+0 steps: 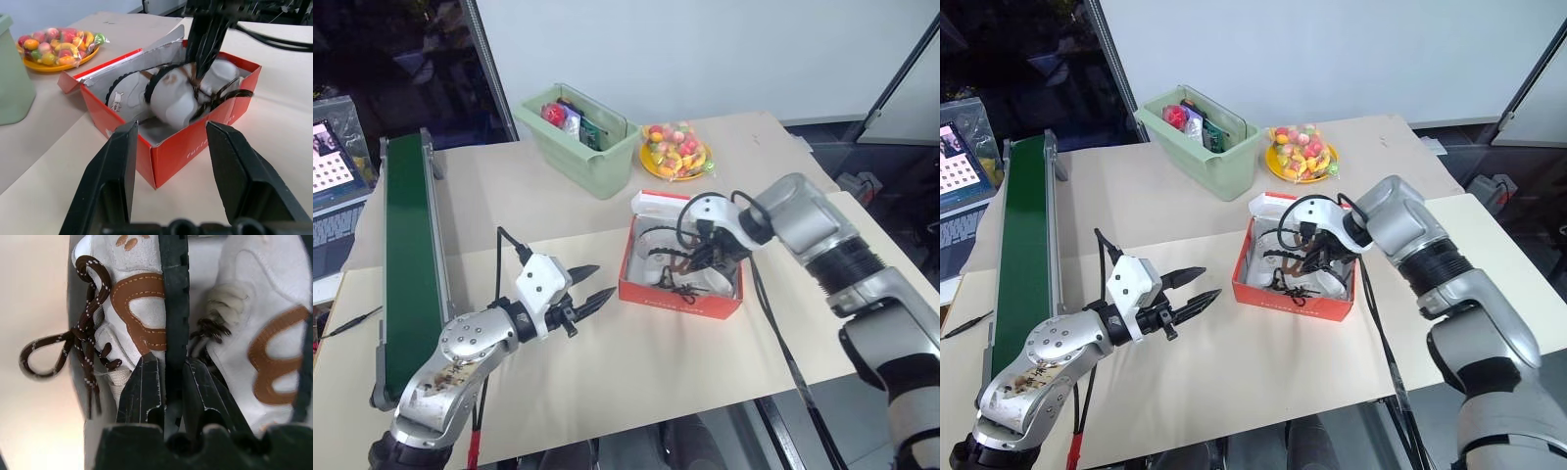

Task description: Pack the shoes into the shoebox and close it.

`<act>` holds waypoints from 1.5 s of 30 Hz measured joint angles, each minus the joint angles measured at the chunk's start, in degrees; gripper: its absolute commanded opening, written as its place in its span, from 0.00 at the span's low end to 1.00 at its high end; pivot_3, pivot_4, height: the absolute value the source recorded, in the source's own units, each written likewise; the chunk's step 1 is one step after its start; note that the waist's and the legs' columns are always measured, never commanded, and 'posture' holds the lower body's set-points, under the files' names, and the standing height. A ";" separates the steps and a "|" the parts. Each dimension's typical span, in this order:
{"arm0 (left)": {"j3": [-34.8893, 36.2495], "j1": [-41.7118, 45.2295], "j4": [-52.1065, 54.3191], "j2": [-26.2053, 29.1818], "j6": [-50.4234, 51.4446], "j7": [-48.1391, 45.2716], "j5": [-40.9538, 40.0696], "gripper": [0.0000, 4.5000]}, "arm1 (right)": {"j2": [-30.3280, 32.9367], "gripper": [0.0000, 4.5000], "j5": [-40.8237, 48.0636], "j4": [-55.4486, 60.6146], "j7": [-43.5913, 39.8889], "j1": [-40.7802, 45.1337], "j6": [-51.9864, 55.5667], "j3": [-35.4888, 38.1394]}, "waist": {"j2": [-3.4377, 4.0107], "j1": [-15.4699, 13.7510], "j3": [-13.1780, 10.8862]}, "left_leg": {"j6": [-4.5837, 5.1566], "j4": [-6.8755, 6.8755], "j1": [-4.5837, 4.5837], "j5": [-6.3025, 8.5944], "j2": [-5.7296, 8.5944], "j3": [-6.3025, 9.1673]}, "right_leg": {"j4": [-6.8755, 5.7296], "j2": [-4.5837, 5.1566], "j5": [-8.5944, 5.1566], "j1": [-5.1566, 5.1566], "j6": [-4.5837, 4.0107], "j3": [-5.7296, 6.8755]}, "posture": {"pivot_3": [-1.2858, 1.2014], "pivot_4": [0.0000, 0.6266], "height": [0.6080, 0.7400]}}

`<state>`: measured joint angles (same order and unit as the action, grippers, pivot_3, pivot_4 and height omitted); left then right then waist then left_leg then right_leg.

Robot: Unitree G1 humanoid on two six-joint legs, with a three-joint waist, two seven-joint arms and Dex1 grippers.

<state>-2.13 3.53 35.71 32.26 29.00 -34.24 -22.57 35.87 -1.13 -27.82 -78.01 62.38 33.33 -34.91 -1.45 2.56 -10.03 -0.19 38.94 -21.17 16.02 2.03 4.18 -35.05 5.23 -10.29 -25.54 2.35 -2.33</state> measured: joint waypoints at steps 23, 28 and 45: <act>-0.09 1.36 0.02 0.00 0.11 0.21 -0.03 0.54 | -12.99 0.99 -4.98 -10.63 8.84 0.62 1.51 9.92 | -0.19 0.08 0.13 | -0.02 -0.06 0.40 0.00 0.01 0.14 | -0.03 -0.01 0.00 0.31 0.00 -0.08 | 0.52 0.24 1.00; -0.38 2.91 -1.39 0.04 0.00 -0.56 0.02 0.54 | -5.19 0.99 3.24 8.61 6.88 1.63 17.67 19.99 | -0.09 -0.58 0.06 | -0.08 -0.02 -0.29 -0.04 0.05 0.22 | -0.08 0.05 0.01 -0.33 0.00 -0.03 | 0.52 0.24 1.00; -0.98 5.00 -3.97 0.15 -0.35 -2.91 0.08 0.54 | 17.59 0.35 22.70 42.60 11.29 -36.64 29.48 41.53 | -0.09 -1.04 0.10 | 0.06 0.09 0.35 0.03 -0.03 -0.40 | 0.04 0.02 -0.04 0.50 0.10 -0.12 | 0.52 0.24 1.00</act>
<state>-3.11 8.53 31.74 32.41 28.65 -37.14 -22.49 53.46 21.57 14.78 -66.72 25.73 62.81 6.62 -1.54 1.52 -9.93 -0.13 39.03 -20.82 16.05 2.00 3.78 -35.01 5.26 -10.33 -25.03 2.45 -2.45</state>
